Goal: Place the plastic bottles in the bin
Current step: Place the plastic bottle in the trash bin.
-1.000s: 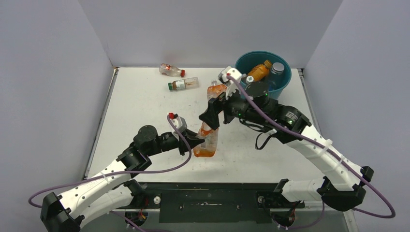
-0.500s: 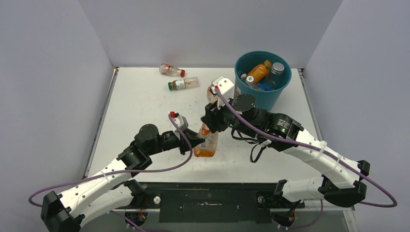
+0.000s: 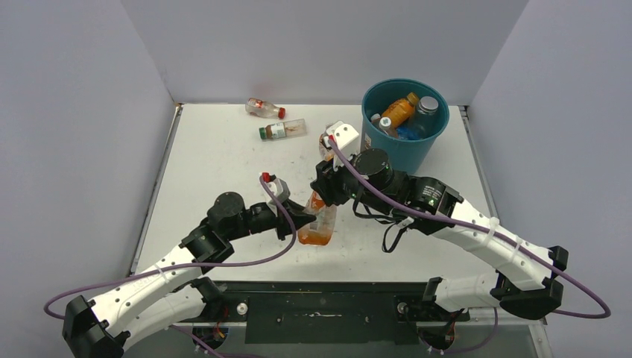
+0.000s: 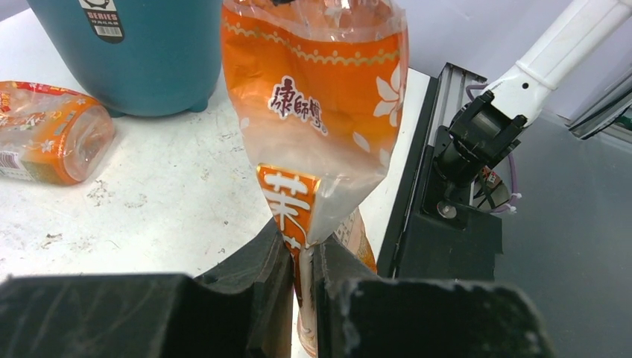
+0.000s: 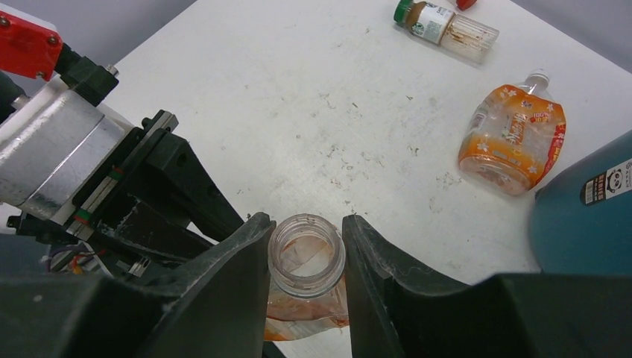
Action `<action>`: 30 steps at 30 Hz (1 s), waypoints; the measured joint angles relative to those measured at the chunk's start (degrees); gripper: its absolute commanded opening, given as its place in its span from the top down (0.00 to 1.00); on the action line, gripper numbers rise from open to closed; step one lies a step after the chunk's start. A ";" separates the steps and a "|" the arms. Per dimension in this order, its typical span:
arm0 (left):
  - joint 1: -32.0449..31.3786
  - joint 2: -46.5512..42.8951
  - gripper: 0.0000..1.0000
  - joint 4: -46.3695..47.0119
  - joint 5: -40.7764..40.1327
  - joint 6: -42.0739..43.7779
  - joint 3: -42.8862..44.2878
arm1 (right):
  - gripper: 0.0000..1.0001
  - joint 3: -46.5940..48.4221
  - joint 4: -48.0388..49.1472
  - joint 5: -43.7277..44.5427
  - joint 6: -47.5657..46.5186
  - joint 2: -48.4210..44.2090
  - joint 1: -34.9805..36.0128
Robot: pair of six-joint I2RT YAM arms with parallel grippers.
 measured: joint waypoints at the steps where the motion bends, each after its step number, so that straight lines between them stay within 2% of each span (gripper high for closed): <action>1: -0.02 0.02 0.67 -0.11 -0.09 -0.13 0.00 | 0.95 -0.15 0.11 0.09 0.02 0.00 0.00; 2: -0.02 0.02 0.45 -0.28 -0.09 -0.31 0.00 | 0.95 -0.33 0.28 0.17 0.02 0.00 0.00; 3: -0.04 0.02 0.14 -0.44 0.07 -0.09 0.00 | 0.95 -0.44 0.52 0.59 0.09 0.00 0.00; 4: -0.15 0.02 0.02 -0.42 0.07 0.04 -0.02 | 0.95 -0.46 0.87 0.87 0.24 -0.02 0.00; 7: -0.46 -0.63 0.04 0.39 -0.87 -0.35 -0.02 | 0.95 -0.24 0.94 3.82 0.15 -0.02 0.00; 10: -0.61 -3.10 0.04 1.53 -4.50 -0.44 -0.33 | 0.95 1.46 1.49 10.40 -1.68 -0.09 -0.15; 13: -0.66 -7.21 0.04 2.78 -9.05 -0.17 -1.51 | 0.95 2.21 6.16 16.68 -5.25 -1.07 -2.54; 19: -0.83 -11.74 0.04 5.14 -17.07 0.81 -3.23 | 0.95 0.37 25.16 22.82 -10.32 -5.01 -20.22; 22: -1.16 -12.15 0.04 5.51 -19.32 1.05 -3.56 | 0.95 -0.46 35.23 23.23 -12.11 -5.49 -25.86; 26: -1.46 -12.85 0.04 5.53 -21.88 1.25 -4.28 | 0.95 -0.22 45.24 19.50 -15.30 -1.60 -32.81; 30: -1.73 -14.08 0.04 5.79 -24.09 1.31 -4.92 | 0.95 -1.70 49.31 13.25 -16.52 3.91 -41.77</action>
